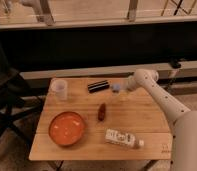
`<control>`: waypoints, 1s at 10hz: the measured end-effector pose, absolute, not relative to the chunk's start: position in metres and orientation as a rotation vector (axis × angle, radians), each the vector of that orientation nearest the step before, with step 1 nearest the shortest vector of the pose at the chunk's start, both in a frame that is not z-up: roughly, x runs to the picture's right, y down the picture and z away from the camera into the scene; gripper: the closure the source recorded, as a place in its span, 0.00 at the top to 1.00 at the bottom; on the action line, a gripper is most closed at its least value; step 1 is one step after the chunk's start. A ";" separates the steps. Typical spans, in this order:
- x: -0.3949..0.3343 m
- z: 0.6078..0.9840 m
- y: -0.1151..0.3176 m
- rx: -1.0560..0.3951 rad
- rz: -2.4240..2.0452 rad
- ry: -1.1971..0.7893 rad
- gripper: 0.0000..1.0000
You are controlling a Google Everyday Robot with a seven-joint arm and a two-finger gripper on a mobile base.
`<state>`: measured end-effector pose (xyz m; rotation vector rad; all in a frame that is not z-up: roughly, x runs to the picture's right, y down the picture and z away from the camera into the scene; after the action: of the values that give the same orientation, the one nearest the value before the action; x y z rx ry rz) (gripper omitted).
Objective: Place the white sponge in the ceramic bowl
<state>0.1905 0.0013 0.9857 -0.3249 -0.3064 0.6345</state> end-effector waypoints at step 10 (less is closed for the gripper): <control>0.189 1.013 0.001 -0.333 0.755 -0.280 0.80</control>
<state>0.1886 0.0007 1.0128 -0.3330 -0.2796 0.7551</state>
